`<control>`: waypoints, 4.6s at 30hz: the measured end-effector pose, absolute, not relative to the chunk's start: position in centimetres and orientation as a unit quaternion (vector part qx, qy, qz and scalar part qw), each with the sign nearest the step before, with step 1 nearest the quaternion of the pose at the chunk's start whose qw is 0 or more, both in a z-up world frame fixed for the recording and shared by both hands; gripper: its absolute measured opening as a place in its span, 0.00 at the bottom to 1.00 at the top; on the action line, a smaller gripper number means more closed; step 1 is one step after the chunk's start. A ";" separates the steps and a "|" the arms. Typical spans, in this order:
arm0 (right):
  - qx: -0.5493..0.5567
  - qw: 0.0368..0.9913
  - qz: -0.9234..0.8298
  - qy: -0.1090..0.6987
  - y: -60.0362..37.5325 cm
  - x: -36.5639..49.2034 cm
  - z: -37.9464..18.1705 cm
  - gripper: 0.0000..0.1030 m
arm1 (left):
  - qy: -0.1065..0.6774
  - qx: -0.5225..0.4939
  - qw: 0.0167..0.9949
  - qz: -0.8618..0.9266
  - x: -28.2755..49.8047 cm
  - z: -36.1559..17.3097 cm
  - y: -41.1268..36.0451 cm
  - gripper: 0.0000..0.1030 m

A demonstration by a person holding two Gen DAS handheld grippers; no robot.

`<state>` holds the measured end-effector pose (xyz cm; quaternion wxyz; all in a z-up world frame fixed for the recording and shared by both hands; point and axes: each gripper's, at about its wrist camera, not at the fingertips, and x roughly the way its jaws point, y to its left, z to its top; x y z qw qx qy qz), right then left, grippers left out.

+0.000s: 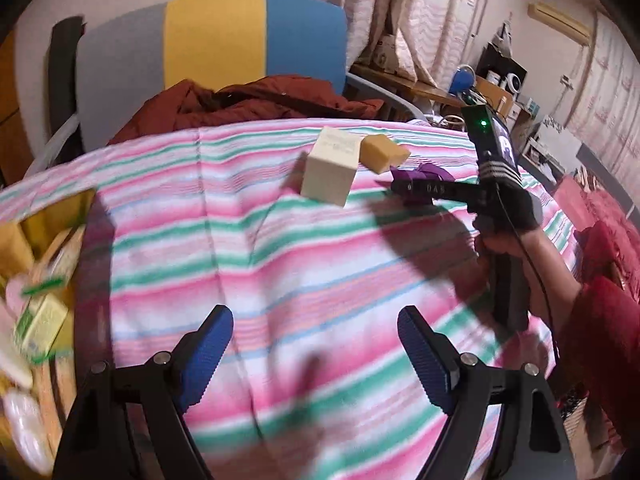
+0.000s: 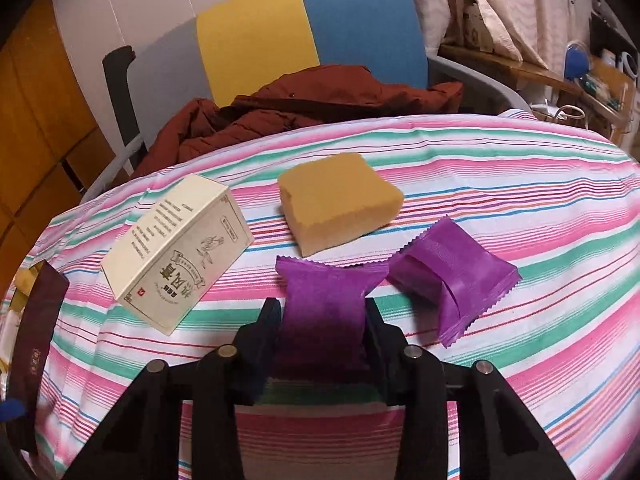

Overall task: Organize objects
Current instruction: 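Move both tools back toward the cream box and purple packets, then grasp a purple packet with the right tool while the left tool grasps the cream box, then carry the cream box and purple packet over the gold tin with both tools, then lower the box and packet into the tin and open both tools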

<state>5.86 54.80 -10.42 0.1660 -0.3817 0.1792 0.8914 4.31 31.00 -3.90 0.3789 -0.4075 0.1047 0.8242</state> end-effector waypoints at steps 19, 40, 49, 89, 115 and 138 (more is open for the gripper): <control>-0.356 0.197 0.894 0.186 54.4 7.0 -10.6 0.40 | 0.173 -0.409 0.408 0.798 -5.5 -5.8 44.3 0.85; -0.358 0.221 0.894 0.151 53.6 6.8 -10.6 0.40 | 0.176 -0.353 0.413 0.821 -5.2 -7.3 46.1 0.49; -0.357 0.230 0.894 0.143 53.4 6.9 -10.5 0.40 | 0.196 -0.349 0.401 0.824 -4.3 -8.9 44.3 0.49; -0.316 0.195 0.928 -0.006 42.4 9.8 -6.9 0.40 | 0.100 -0.234 0.396 0.882 9.7 -3.7 27.8 0.49; -0.325 -0.084 0.936 0.102 19.9 4.3 -2.6 0.40 | -0.012 -0.285 0.193 0.939 6.9 -2.3 2.9 0.49; -0.296 -0.081 0.941 0.144 19.5 5.6 -2.2 0.74 | -0.041 -0.325 0.095 0.940 5.6 -3.9 -1.8 0.57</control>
